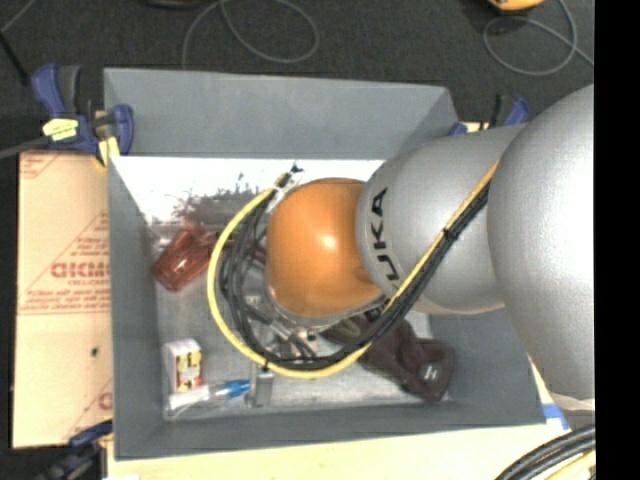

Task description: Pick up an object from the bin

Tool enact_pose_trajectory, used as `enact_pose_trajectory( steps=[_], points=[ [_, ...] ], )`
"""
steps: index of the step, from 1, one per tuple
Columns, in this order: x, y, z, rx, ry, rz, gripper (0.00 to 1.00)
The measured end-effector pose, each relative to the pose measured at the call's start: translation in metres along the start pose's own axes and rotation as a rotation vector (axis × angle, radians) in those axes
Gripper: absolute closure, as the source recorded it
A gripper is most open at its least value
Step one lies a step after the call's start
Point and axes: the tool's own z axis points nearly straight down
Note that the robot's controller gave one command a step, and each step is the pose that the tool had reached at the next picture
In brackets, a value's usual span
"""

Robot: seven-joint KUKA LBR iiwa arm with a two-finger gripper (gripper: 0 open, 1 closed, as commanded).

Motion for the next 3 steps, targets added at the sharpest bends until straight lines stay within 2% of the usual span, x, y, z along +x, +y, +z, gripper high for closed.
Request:
enact_pose_trajectory(
  steps=[1, 2, 3],
  points=[
    [-0.002, -0.001, -0.004, -0.002, -0.008, 0.004, 0.00],
    [-0.002, 0.002, 0.015, -0.002, -0.014, -0.083, 0.00],
    [-0.002, 0.010, 0.052, 0.001, -0.002, -0.214, 0.00]
  ],
)
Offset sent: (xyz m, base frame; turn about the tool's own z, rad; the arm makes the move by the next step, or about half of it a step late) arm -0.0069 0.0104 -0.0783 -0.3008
